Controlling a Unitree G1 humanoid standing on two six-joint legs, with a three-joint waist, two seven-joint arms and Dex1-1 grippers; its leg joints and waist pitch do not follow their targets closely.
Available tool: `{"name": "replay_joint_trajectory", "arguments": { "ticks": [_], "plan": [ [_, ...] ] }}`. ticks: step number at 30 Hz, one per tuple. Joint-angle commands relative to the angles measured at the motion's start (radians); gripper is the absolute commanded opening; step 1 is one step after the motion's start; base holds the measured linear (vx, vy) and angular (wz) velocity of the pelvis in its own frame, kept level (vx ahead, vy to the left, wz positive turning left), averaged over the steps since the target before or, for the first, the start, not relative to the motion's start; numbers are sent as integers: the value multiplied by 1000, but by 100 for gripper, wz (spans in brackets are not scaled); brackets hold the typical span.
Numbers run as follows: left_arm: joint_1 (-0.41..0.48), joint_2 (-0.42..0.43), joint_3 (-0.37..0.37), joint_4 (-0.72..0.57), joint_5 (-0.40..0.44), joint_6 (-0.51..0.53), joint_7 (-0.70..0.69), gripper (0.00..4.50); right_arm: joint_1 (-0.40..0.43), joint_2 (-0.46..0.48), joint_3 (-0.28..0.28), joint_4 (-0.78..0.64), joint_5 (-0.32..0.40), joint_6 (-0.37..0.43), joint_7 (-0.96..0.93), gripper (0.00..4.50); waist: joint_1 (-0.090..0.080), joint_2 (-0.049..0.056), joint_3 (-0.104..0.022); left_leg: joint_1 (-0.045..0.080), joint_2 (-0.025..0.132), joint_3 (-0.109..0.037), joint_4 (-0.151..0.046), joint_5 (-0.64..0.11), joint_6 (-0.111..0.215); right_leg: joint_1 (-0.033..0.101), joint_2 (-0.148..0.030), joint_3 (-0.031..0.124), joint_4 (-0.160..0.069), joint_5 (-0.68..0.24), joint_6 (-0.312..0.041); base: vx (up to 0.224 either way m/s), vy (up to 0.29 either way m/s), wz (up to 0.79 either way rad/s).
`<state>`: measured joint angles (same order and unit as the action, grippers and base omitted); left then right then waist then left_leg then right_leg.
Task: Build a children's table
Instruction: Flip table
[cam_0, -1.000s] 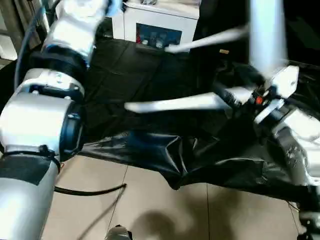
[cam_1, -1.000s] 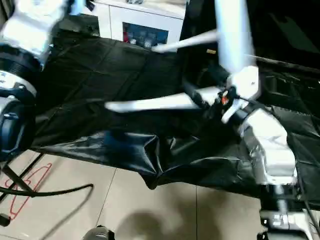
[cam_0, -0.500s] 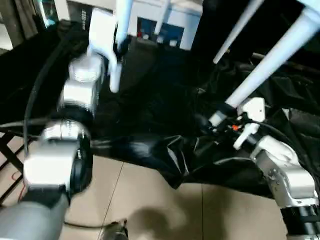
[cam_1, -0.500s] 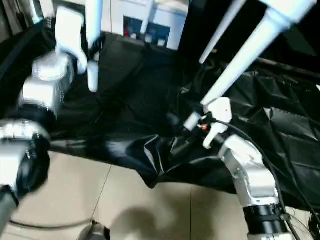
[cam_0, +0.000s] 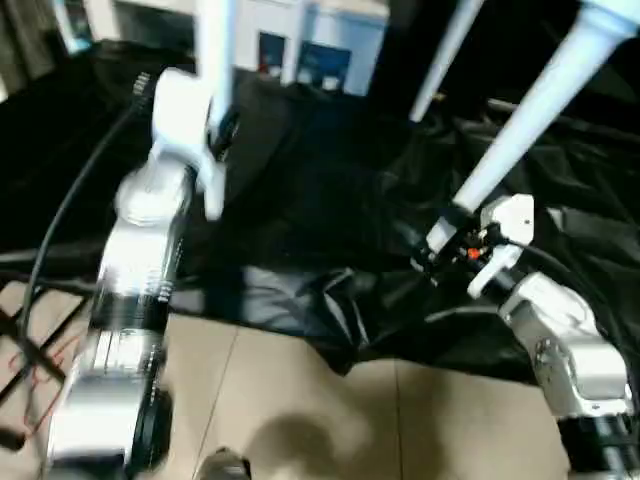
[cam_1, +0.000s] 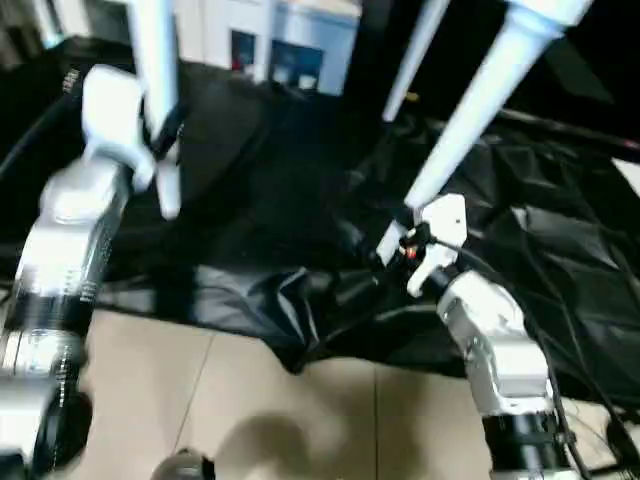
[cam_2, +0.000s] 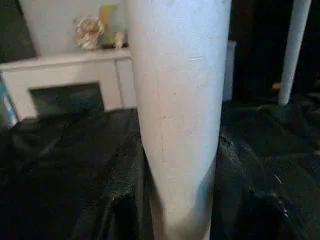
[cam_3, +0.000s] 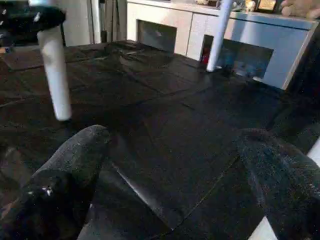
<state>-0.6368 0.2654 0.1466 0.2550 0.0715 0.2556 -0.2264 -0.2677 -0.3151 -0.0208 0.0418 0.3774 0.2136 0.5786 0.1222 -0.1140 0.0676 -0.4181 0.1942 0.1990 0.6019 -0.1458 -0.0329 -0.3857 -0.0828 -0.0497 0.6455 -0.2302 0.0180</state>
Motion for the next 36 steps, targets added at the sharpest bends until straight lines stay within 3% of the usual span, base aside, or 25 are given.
{"name": "replay_joint_trajectory", "arguments": {
  "ticks": [1, 6, 7, 10, 11, 14, 18, 26, 28, 29, 32, 33, 34, 36],
  "plan": [
    [16, 9, -20, -63, 42, 21, 14, 166, 5, -1, 5, -7, -13, -5, -5, 450, -5, 26, -77, 49, 47, -27, -76, -221, -53, 30, -60, 36, -72, 12, -179, 0, 0, 0],
    [82, 10, -15, -136, 44, 73, 37, 166, 6, 19, 13, 4, -28, -3, -25, 450, -15, 25, -74, 50, 48, -28, -80, -262, -67, 24, -59, 38, -78, -53, -164, 0, 0, 0],
    [117, 12, -17, -141, 27, 72, 21, 201, 9, 41, 18, 9, -33, -1, -44, 450, -17, 22, -72, 50, 47, -29, -82, -270, -70, 22, -58, 38, -82, -71, -157, 0, 0, 0],
    [165, 10, -11, -162, -3, 59, 8, 201, 15, 75, 17, 7, -41, -12, -87, 450, -24, 21, -68, 50, 45, -31, -87, -322, -86, 18, -59, 40, -89, -143, -137, 0, 0, 0],
    [180, 13, -5, -174, -3, 57, 10, 242, 19, 84, 14, 2, -41, -14, -102, 450, -27, 22, -67, 50, 45, -32, -89, -338, -92, 18, -60, 41, -91, -171, -130, 0, 0, 0],
    [220, 15, 11, -216, -11, 64, 12, 248, 35, 99, 5, -23, -27, -2, -121, 450, -34, 23, -69, 53, 44, -32, -88, -351, -93, 14, -57, 44, -93, -180, -116, 0, 0, 0],
    [346, 3, 69, -360, -75, 82, -2, 288, 85, 122, -2, -85, -20, 3, -140, 450, -35, 27, -69, 47, 47, -33, -92, -327, -85, 18, -54, 44, -88, -116, -126, 0, 0, 0],
    [567, -45, 134, -531, -209, 57, -48, 351, 168, 148, 2, -142, -24, 15, -188, 450, -35, 30, -56, 57, 46, -34, -98, -451, -106, 0, -50, 49, -108, -263, -91, 0, 0, 0],
    [679, -82, 100, -602, -200, 142, -23, 351, 209, 148, 5, -146, -80, 41, -254, 450, -36, 27, -55, 55, 50, -36, -103, -467, -116, 5, -51, 48, -111, -275, -86, 0, 0, 0],
    [690, -85, 94, -607, -196, 156, -19, 351, 213, 149, 3, -146, -84, 46, -262, 450, -38, 27, -56, 55, 46, -35, -104, -463, -115, 5, -46, 49, -111, -271, -78, 0, 0, 0],
    [732, -92, 47, -622, -151, 115, -2, 351, 237, 148, -4, -157, -104, 42, -286, 450, -36, 30, -51, 63, 45, -38, -102, -522, -116, -8, -49, 51, -128, -344, -48, 0, 0, 0],
    [750, -95, 30, -639, -150, 101, -5, 351, 251, 147, -7, -169, -106, 47, -292, 450, -37, 28, -49, 63, 44, -39, -102, -537, -117, -10, -50, 51, -131, -367, -43, 0, 0, 0],
    [774, -92, 8, -663, -127, 72, 2, 351, 276, 145, -12, -189, -108, 48, -297, 450, -37, 35, -48, 62, 44, -43, -104, -554, -121, -8, -52, 51, -133, -391, -37, 0, 0, 0],
    [791, -103, 9, -674, -129, 47, 9, 351, 302, 142, -15, -211, -103, 43, -291, 450, -38, 32, -48, 63, 45, -43, -103, -571, -121, -9, -51, 51, -138, -403, -30, 0, 0, 0]
  ]
}}
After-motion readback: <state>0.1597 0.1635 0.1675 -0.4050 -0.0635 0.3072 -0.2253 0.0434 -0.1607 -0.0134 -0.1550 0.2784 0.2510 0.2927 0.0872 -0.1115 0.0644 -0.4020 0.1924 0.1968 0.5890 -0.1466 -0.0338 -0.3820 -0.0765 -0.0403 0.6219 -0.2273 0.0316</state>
